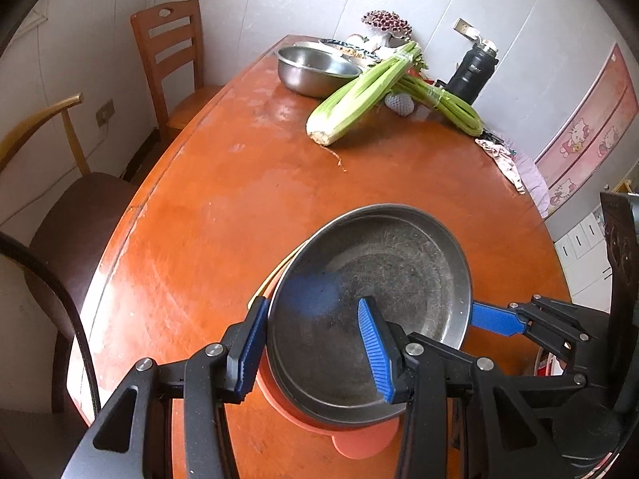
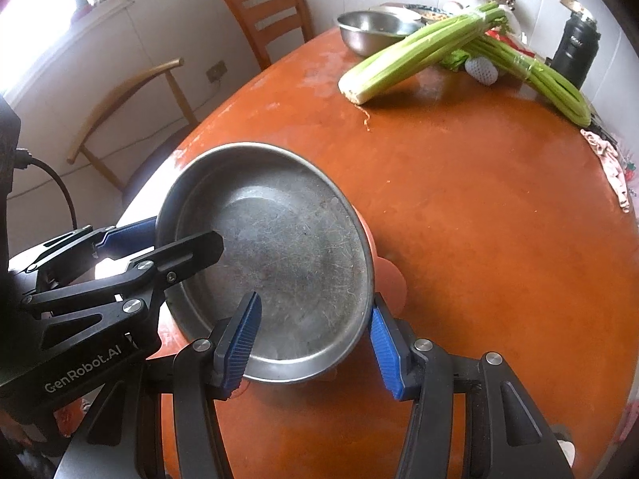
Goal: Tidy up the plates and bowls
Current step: 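Lower the steel pan onto the pig plate and open the left gripper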
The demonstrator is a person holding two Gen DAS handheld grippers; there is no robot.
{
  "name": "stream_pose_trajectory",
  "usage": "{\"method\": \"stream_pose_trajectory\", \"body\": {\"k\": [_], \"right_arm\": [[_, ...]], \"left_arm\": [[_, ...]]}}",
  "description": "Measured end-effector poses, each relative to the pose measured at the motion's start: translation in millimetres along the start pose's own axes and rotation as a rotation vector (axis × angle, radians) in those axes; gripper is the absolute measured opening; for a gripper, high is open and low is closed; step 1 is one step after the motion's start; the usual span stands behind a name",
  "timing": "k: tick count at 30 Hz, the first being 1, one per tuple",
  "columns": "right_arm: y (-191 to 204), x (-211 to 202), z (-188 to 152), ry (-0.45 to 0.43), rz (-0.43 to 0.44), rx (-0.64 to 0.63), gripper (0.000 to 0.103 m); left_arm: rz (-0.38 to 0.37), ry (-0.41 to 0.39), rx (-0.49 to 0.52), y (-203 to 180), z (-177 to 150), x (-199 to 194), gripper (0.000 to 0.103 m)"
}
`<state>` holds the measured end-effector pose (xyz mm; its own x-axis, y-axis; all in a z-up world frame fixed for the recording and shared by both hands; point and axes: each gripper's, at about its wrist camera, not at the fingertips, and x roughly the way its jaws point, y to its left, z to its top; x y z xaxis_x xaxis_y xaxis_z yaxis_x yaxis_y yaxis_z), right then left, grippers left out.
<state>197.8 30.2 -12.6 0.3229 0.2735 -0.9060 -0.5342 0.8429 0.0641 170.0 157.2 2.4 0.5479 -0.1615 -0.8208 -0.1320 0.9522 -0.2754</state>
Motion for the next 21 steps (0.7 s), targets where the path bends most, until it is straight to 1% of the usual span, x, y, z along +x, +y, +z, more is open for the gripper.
{"method": "stream_pose_trajectory", "body": {"k": [6, 13, 21], "right_arm": [[-1, 13, 3, 0.023, 0.004, -0.002, 0.056], [-1, 24, 5, 0.037, 0.017, -0.005, 0.056], [1, 24, 2, 0.026, 0.009, -0.013, 0.056]], "left_arm": [[-0.007, 0.005, -0.010, 8, 0, 7, 0.045], [0.016, 0.003, -0.003, 10, -2, 12, 0.045], [0.034, -0.009, 0.018, 7, -4, 12, 0.045]]}}
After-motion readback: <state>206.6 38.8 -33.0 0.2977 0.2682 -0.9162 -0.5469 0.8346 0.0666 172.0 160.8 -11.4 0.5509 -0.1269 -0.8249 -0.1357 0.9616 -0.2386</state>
